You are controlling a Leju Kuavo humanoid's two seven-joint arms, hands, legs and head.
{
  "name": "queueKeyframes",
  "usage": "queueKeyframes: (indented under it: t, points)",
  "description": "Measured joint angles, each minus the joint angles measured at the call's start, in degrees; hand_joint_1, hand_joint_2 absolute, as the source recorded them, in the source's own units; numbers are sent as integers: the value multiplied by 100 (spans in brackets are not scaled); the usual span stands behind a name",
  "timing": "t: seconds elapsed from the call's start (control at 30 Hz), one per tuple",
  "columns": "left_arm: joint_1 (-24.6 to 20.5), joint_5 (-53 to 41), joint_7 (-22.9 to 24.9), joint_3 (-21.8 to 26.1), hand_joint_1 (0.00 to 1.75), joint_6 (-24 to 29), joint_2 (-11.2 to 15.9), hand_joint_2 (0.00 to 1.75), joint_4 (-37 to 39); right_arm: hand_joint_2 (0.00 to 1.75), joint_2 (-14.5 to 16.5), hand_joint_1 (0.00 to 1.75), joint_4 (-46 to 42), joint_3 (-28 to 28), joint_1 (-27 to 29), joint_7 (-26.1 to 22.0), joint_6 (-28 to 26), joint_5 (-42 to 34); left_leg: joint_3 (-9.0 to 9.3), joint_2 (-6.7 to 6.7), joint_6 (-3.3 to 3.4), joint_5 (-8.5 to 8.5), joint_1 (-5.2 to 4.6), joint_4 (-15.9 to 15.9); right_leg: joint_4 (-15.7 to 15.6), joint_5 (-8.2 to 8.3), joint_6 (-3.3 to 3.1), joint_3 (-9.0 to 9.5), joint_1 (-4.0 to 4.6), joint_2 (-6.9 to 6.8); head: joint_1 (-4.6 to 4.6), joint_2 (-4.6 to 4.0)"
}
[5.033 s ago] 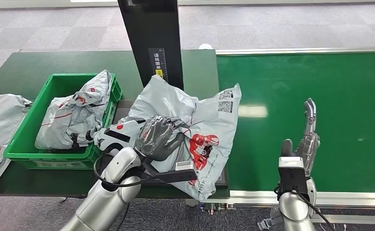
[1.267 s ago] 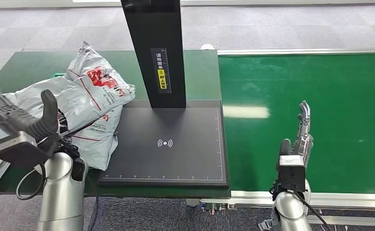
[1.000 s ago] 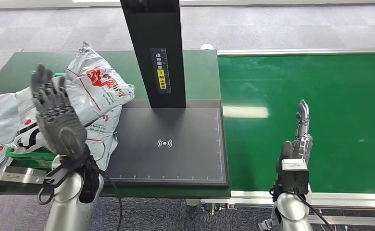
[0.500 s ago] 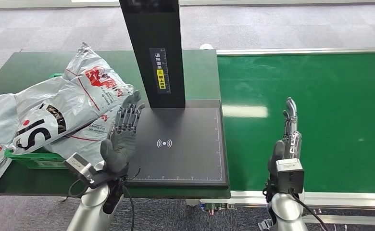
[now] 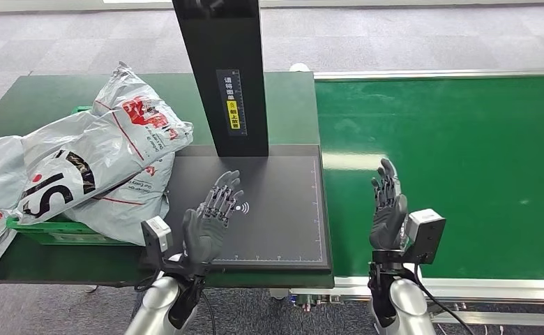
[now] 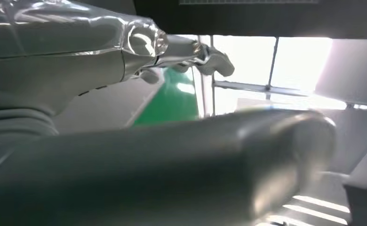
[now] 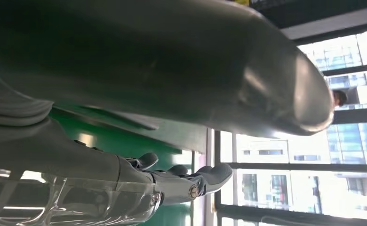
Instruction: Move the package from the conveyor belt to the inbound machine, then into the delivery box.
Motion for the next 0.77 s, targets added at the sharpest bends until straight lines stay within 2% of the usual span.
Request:
queueKeyframes:
  t: [0.1, 0.2, 0.27, 0.37, 0.5, 0.6, 0.63, 0.73, 0.77]
  points:
    - [-26, 129, 236, 8, 0, 8, -2, 0, 223, 0, -1, 0, 99, -2, 26, -17, 149, -38, 0, 1, 0, 0, 0, 0, 0, 0, 0, -1, 0, 1, -1, 0]
    - [-38, 163, 261, 12, 0, 21, -5, 0, 336, 0, -2, 0, 155, -3, 50, 33, 218, -77, -1, 1, 0, 0, 0, 0, 0, 0, 0, -1, 0, 1, 1, 0]
    - [-34, 150, 228, 16, 0, 94, -6, 0, 368, 0, -1, 0, 185, -5, 56, 230, 218, -52, -1, 1, 0, 0, 0, 0, 0, 0, 0, -1, 0, 1, 1, 0]
    - [25, -66, 135, 30, 0, 488, 0, 0, 336, 0, 1, 0, 220, -7, 73, 544, -125, 297, -3, 0, 0, 0, 0, 0, 0, 0, 0, -1, 0, 0, 1, 0]
    - [144, -305, 127, 63, 0, 835, 9, 0, 168, 0, 1, 0, 216, -9, 89, 559, -602, 1023, -3, 0, 0, 0, 0, 0, 0, 0, 0, -2, 0, 0, 1, 0]
    - [168, -389, 84, 120, 0, 889, 3, 0, 68, 131, 0, 0, 125, -3, 139, 368, -655, 1535, -3, 0, 0, 0, 0, 0, 0, 0, 0, -3, 0, 0, 1, 0]
    - [167, -401, 33, 134, 0, 824, 1, 44, 50, 175, 0, 0, 71, -2, 163, 262, -553, 1583, -3, 0, 0, 0, 0, 0, 0, 0, 0, -3, 0, 0, 1, 0]
    - [158, -379, -133, 145, 0, 534, -1, 175, 12, 175, 0, 0, -66, -3, 212, 48, -259, 1498, -3, 1, 0, 0, 0, 0, 0, 0, 0, -3, 0, 1, 1, 1]
    - [156, -372, -152, 146, 0, 496, -1, 175, 6, 175, 0, 0, -81, -3, 217, 36, -239, 1489, -3, 1, 0, 0, 0, 0, 0, 0, 0, -3, 0, 1, 0, 1]
